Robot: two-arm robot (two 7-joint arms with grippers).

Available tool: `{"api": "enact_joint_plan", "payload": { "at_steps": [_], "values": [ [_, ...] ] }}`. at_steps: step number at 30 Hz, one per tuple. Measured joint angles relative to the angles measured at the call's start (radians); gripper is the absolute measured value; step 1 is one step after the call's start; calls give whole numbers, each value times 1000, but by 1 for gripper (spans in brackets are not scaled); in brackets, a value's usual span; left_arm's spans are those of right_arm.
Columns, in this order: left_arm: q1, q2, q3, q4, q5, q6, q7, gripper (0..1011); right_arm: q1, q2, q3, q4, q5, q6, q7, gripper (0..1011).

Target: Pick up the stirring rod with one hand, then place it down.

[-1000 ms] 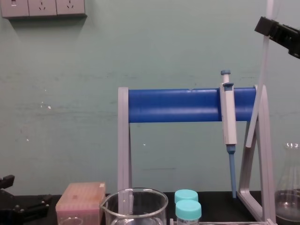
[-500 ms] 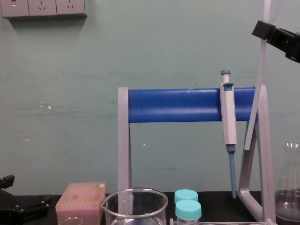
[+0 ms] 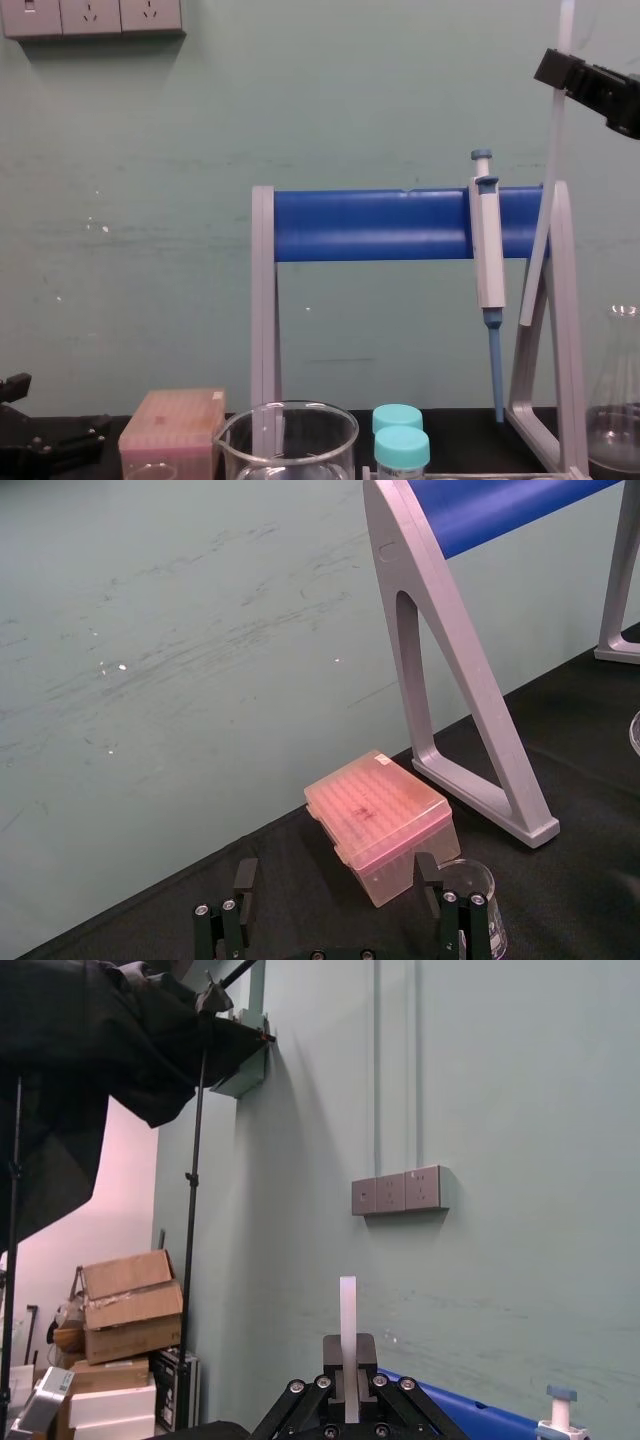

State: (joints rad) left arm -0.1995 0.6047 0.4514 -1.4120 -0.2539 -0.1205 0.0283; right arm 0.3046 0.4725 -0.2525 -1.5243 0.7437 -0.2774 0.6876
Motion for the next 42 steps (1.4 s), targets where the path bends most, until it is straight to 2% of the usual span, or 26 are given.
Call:
{"api": "enact_joint_plan", "payload": {
  "at_steps": [42],
  "values": [
    [0, 0, 0, 0, 0, 0, 0, 1000, -16, 12, -3, -20, 0, 11, -5, 67]
  ]
}}
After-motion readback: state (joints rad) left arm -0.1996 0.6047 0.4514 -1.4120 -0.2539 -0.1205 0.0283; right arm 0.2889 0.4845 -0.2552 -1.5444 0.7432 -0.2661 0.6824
